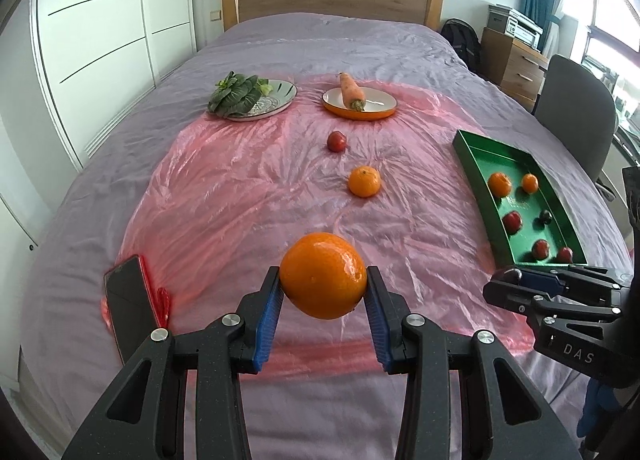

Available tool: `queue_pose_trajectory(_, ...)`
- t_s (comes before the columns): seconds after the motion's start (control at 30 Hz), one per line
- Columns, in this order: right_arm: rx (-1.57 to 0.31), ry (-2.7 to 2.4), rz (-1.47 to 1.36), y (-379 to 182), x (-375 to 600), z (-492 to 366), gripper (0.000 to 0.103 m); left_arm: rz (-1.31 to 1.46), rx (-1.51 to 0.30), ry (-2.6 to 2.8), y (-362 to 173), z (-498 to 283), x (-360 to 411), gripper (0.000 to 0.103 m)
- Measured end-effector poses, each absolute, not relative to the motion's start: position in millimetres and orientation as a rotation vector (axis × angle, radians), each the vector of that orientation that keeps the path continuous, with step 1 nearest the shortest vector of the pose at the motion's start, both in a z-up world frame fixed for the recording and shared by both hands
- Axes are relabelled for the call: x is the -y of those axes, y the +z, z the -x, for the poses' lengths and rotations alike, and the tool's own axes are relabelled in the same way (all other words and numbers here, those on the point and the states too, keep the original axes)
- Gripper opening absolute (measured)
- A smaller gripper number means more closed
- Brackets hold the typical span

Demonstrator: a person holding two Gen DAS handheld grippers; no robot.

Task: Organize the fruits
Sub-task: 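Carry the orange and plum in both grippers over the green tray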

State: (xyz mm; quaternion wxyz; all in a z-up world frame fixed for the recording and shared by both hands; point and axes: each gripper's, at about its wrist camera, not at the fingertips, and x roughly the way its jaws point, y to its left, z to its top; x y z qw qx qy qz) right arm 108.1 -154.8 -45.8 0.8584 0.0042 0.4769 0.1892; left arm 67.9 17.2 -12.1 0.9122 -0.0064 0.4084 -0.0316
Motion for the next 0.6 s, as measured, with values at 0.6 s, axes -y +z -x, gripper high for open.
queue_pose_trajectory(0.6,-0.993,0.322,-0.070,-49.4,208.7,-60.7,0.017,-0.051,-0.817,-0.093,5.2,-31.6,27.8,0.035)
